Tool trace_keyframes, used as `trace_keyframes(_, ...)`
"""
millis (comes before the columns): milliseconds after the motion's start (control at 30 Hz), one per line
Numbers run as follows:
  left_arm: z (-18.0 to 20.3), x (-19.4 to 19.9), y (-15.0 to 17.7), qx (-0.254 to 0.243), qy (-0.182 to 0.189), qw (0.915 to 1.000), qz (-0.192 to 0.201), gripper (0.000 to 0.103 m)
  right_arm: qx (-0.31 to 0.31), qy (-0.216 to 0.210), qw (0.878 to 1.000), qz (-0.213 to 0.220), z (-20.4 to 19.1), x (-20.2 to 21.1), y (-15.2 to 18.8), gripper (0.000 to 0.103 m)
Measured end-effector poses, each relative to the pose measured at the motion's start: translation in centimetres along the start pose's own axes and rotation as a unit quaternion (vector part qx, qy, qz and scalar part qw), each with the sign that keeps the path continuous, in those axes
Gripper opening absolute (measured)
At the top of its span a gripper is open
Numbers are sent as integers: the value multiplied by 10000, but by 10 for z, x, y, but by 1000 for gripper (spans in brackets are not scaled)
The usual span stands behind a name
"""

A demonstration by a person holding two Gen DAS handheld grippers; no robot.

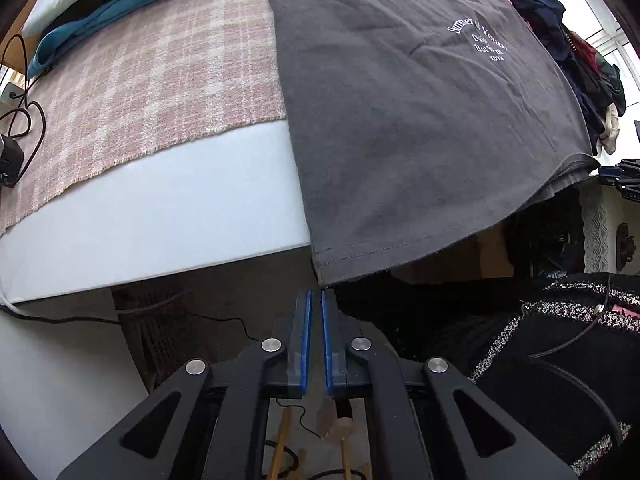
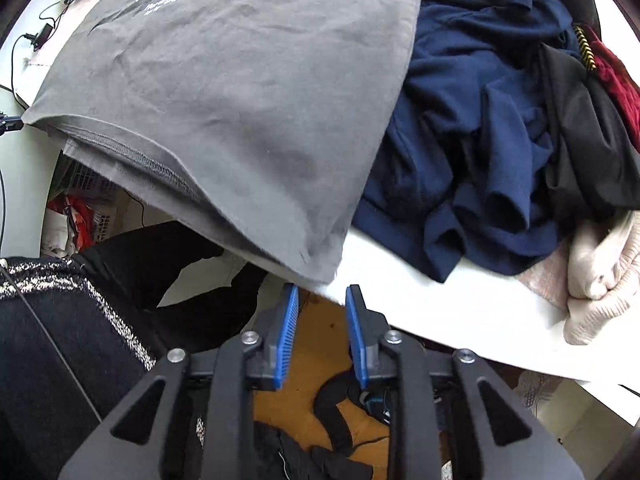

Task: Fold clothes
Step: 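Lift the sweatshirt hem with both grippers and flip it over, then release the hem with both grippers and lay the sweatshirt flat, daisy up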

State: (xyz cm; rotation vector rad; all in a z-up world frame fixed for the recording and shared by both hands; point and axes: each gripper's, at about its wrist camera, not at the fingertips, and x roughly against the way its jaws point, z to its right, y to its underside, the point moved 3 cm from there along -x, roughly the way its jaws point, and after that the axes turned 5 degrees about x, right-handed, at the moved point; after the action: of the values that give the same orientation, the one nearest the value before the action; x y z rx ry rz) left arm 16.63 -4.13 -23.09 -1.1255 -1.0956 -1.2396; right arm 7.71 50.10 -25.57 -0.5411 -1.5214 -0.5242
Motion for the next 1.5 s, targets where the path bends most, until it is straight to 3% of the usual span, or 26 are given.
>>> trace_keyframes(100, 1, 15, 4, 12, -183, 9998, -67, 4, -412, -611, 9965, 393, 9, 31, 5, 25)
trace_keyframes(167, 10, 29, -8, -133, -161, 9997, 107, 4, -399, -632, 9940, 804, 6, 53, -5, 25)
trace_keyframes(300, 33, 48, -72, -381, 162, 9975, 573, 4, -118, -773, 9876, 1360, 16, 61, -68, 25)
trace_keyframes(433, 86, 33, -111, -1047, 295, 9915, 719, 5, -48, -639, 9908, 1189, 8, 20, -93, 25)
trace_keyframes(533, 96, 13, -133, -962, 491, 9928, 525, 5, -308, -761, 9911, 1043, 19, -4, -88, 25)
trace_keyframes(600, 94, 8, -139, -849, 423, 9944, 466, 5, -350, -726, 9929, 880, 24, 4, -76, 25)
trace_keyframes(800, 92, 15, -146, -790, 347, 9950, 498, 5, -713, -851, 9829, 1471, 58, 40, -34, 25)
trace_keyframes(1067, 87, -19, -144, -678, 116, 9976, -56, 5, -43, -1042, 9857, 1322, 39, 12, -18, 25)
trace_keyframes(1267, 86, -19, -145, -659, 99, 9977, -103, 5, -84, -1181, 9839, 1337, 40, -2, -23, 24)
trace_keyframes(1333, 87, -18, -145, -656, 98, 9978, -91, 5, -150, -1284, 9837, 1251, 39, -4, -25, 5)
trace_keyframes(1500, 89, -16, -147, -615, 138, 9980, -29, 5, -218, -1220, 9860, 1117, 43, 17, -16, 5)
